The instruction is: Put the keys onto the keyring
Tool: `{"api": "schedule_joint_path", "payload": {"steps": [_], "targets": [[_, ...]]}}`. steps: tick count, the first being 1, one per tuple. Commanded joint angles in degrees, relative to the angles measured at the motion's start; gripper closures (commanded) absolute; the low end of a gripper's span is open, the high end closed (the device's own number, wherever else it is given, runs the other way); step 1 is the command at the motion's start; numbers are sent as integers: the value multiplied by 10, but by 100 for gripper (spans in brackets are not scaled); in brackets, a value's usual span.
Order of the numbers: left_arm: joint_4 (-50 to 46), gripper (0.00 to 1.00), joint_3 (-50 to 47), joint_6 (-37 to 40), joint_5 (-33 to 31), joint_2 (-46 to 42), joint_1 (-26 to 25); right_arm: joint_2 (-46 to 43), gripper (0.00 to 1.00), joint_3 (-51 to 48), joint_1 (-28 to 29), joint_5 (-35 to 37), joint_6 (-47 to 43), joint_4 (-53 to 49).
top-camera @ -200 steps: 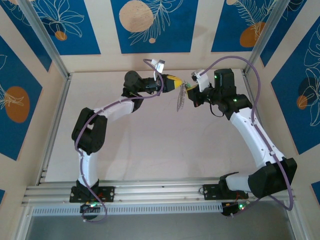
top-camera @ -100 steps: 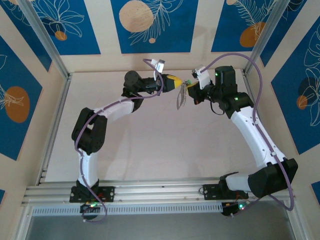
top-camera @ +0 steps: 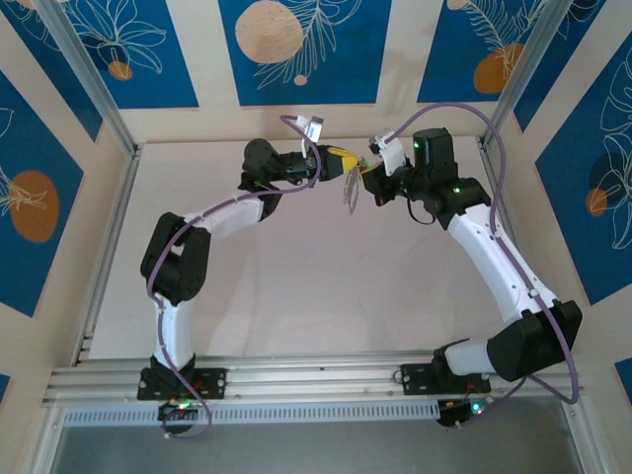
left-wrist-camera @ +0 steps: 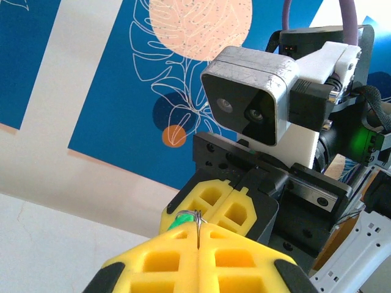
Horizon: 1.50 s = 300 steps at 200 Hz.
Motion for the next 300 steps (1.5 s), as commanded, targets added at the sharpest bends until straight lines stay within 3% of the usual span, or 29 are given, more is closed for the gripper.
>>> {"api": "schedule_joint_path", "payload": {"steps": [1, 92, 155, 179, 203, 300], "targets": [[21, 100, 2, 14, 4, -24, 0, -5, 100, 16, 1, 11, -4, 10], [15, 100, 2, 17, 3, -23, 0, -46, 100, -4, -47, 3, 18, 23], [6, 100, 4, 20, -4, -22, 0, -31, 100, 5, -46, -19, 34, 29], [9, 78, -5, 24, -22, -26, 4, -19, 100, 12, -47, -18, 36, 26], [26, 65, -24, 22, -40, -36, 12, -9, 100, 13, -48, -21, 37, 25], [45, 60, -81, 24, -90, -74, 48, 63, 100, 21, -57, -33, 46, 53]]}}
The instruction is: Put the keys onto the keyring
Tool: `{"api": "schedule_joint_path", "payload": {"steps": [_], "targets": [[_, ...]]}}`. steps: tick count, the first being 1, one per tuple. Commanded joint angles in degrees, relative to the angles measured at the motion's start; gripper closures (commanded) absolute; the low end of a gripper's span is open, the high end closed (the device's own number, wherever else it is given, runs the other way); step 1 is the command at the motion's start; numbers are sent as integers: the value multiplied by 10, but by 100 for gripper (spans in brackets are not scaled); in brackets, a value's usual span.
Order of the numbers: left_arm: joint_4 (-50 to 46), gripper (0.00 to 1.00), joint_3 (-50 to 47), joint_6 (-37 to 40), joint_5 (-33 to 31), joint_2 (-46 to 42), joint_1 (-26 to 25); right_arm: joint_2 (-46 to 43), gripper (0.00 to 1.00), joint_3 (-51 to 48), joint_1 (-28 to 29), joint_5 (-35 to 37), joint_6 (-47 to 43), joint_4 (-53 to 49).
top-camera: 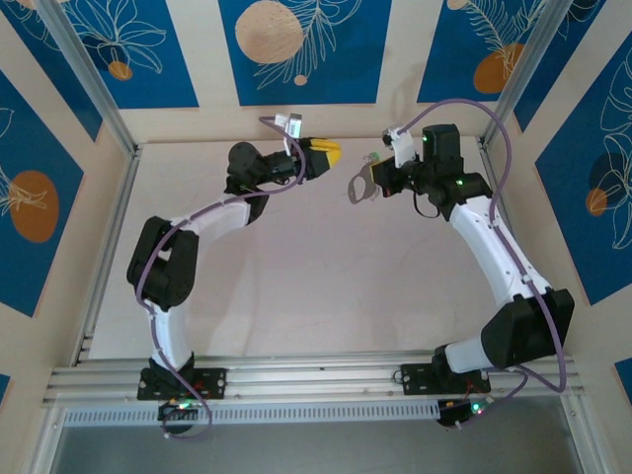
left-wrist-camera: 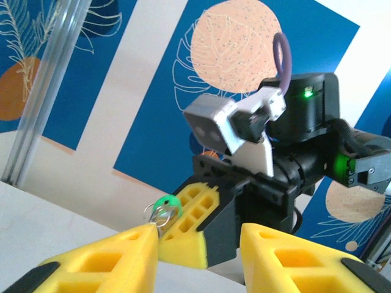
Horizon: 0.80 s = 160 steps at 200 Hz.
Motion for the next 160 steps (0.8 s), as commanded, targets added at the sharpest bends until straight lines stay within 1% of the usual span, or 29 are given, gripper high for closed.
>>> {"api": "schedule_joint_path", "payload": {"steps": [1, 51, 95, 112, 134, 160], "targets": [[30, 60, -10, 10, -17, -25, 9, 23, 100, 23, -3, -13, 10, 25], [40, 60, -16, 4, -25, -25, 19, 92, 100, 57, 13, -26, 24, 52], [48, 60, -19, 1, -32, -21, 26, 186, 100, 111, 29, -29, 32, 76], [53, 60, -18, -2, -33, -17, 27, 219, 100, 118, 35, -30, 38, 85], [60, 60, -17, -8, -33, -11, 30, 241, 100, 87, 42, -21, 45, 107], [62, 60, -15, -11, -30, -5, 31, 232, 100, 14, 50, -20, 67, 144]]}}
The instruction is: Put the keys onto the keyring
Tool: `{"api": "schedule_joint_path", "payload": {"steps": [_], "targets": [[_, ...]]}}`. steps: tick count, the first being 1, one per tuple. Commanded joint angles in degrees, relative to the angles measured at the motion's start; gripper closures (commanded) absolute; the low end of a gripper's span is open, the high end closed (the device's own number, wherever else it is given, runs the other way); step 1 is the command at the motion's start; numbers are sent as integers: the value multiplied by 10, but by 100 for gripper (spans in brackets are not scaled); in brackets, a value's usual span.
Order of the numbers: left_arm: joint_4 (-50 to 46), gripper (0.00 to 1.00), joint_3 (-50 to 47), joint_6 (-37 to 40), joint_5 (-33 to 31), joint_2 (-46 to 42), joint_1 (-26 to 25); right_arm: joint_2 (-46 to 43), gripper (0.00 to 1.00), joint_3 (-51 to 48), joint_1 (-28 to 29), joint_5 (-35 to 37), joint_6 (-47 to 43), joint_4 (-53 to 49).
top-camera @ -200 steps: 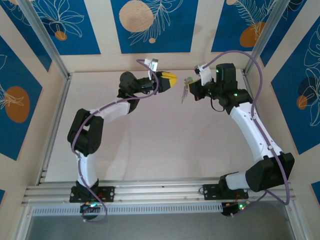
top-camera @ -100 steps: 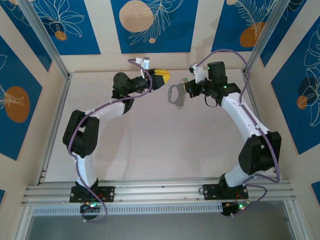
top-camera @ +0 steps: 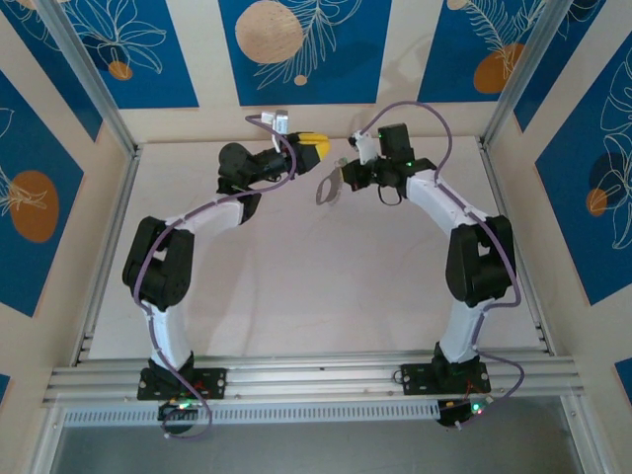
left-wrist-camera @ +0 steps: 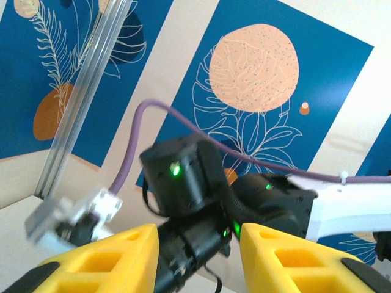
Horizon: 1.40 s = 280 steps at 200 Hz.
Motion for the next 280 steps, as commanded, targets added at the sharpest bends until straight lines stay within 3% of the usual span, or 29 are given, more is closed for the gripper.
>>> {"api": "schedule_joint_path", "payload": {"steps": [1, 81, 154, 163, 186, 207, 235, 244, 267, 280], "targets": [[33, 60, -1, -7, -2, 1, 7, -12, 100, -54, 10, -5, 25, 42], [46, 60, 6, -28, 4, 10, 6, -97, 100, -260, 45, 11, 73, 73], [44, 60, 11, -34, 7, 14, 4, -117, 100, -348, 80, 13, 110, 56], [41, 60, 12, -34, 7, 12, 4, -124, 92, -357, 85, 16, 113, 48], [36, 60, 4, -35, 3, 6, 4, -166, 60, -376, 91, 20, 120, 15], [23, 60, -15, -27, -1, -9, 4, -237, 37, -389, 82, 24, 127, -20], [-70, 49, -40, 34, -3, -66, 8, -343, 7, -387, 47, 7, 145, -58], [-123, 42, -50, 69, -7, -94, 9, -373, 1, -384, 32, 6, 152, -61], [-276, 1, -72, 168, -43, -172, 16, -424, 1, -366, -7, 28, 168, -57], [-348, 0, -91, 223, -92, -220, 21, -437, 1, -355, -28, 57, 174, -51]]}}
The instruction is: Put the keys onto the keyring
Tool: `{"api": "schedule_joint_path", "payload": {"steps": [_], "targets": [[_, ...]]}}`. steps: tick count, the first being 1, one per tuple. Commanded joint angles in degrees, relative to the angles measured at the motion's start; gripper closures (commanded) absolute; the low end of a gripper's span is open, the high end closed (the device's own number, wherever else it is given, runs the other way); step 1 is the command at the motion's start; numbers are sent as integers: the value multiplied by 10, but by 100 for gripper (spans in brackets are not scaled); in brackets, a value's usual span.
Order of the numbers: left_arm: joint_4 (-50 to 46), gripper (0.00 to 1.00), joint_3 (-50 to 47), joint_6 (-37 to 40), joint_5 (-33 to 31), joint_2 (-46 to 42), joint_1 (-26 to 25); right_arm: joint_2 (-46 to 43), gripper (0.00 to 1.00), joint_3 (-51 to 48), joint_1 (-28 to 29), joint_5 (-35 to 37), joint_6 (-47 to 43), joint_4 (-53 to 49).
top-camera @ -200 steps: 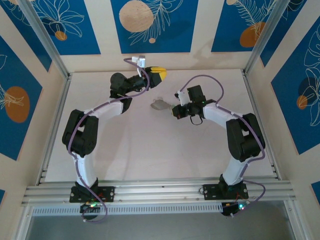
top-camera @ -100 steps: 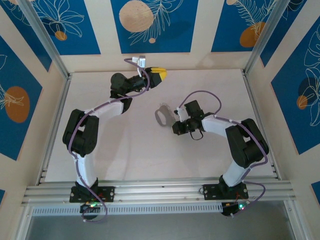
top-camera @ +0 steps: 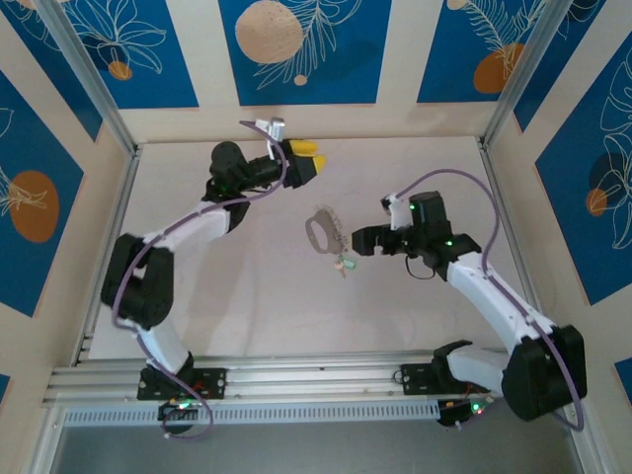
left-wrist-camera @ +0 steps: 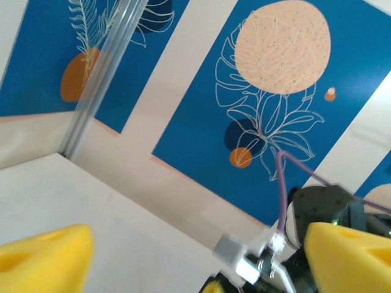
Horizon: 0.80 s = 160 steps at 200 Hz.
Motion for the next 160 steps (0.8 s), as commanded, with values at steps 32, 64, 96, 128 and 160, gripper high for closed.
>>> {"api": "schedule_joint_path", "payload": {"steps": [32, 64, 96, 128, 160], "targets": [[-250, 0, -102, 240, -262, -212, 28, -19, 1, 38, -89, 129, 41, 21], [-253, 0, -226, 318, -470, -299, 47, -18, 1, -42, -159, 199, 72, 175], [-176, 0, -378, 392, -596, -354, 82, 2, 1, -105, -182, 269, 58, 283], [-120, 0, -489, 406, -623, -340, 134, 66, 1, -122, -184, 299, 19, 338], [23, 0, -568, 405, -610, -269, 162, 122, 1, -161, -173, 308, -28, 457]]}}
